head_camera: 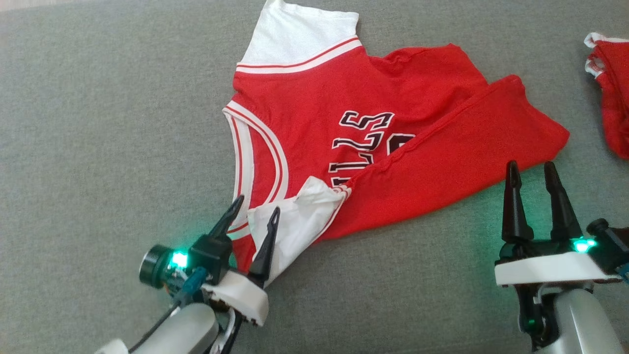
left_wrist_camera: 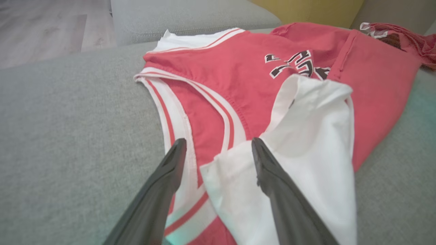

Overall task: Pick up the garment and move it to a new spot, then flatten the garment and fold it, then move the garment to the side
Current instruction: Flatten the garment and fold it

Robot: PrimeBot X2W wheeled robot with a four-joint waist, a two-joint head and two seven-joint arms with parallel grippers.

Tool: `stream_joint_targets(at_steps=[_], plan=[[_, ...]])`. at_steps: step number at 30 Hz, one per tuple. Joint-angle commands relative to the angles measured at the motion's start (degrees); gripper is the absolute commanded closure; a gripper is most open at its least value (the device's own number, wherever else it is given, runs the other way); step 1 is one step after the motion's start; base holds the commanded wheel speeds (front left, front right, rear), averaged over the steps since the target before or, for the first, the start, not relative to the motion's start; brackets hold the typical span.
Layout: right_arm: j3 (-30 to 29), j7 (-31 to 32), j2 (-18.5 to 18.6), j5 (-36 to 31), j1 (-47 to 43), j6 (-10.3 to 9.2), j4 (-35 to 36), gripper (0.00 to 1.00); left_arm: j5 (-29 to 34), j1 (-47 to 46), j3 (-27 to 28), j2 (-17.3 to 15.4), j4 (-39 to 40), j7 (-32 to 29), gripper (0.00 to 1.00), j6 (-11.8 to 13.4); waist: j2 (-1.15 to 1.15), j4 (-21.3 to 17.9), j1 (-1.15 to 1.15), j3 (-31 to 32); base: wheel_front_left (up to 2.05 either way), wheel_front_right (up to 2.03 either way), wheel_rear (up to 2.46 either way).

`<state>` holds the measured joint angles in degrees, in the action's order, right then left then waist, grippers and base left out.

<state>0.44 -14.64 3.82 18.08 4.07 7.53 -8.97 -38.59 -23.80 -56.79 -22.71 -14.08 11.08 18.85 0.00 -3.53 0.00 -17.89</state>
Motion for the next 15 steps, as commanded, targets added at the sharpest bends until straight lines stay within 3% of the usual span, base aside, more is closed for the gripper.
stream_joint_targets(at_steps=[1, 9, 10, 12, 13, 15], plan=[[1.1, -0.4, 0.9, 0.1, -0.2, -0.04, 1.8, 0.00, -0.3, -0.1, 1.7, -1.1, 1.3, 0.1, 0.00, 0.3, 0.00, -0.1, 0.00, 0.0, 0.00, 0.00, 0.00], [0.9, -0.4, 0.8, 0.0, -0.5, -0.04, 1.9, 0.00, -1.9, 1.2, 2.0, -0.6, 2.1, 0.0, 0.02, 0.6, 0.00, -0.3, 0.00, 0.2, 0.00, 0.00, 0.00], [1.0, -0.4, 0.8, 0.0, -0.5, -0.04, 1.9, 0.00, -1.9, 1.2, 2.0, -0.5, 2.1, 0.0, 0.18, 0.6, 0.00, -0.4, 0.00, 0.2, 0.00, 0.00, 0.00], [1.0, -0.4, 0.8, 0.0, -0.5, -0.04, 1.9, 0.00, -1.6, 0.9, 1.8, -0.6, 2.1, 0.1, 0.64, 0.6, 0.00, -0.5, 0.00, 0.3, 0.00, 0.00, 0.00], [1.0, -0.4, 0.7, 0.0, -0.5, -0.04, 1.9, 0.00, -1.6, 0.9, 1.8, -0.6, 2.1, 0.2, 0.98, 0.6, 0.00, -0.5, 0.00, 0.3, 0.00, 0.00, 0.00], [0.8, -0.4, 0.7, 0.0, -0.6, -0.04, 1.9, 0.00, -1.3, 0.7, 1.7, -0.7, 2.1, 0.3, 1.00, 0.6, 0.00, -0.5, 0.00, 0.4, 0.00, 0.00, 0.00]])
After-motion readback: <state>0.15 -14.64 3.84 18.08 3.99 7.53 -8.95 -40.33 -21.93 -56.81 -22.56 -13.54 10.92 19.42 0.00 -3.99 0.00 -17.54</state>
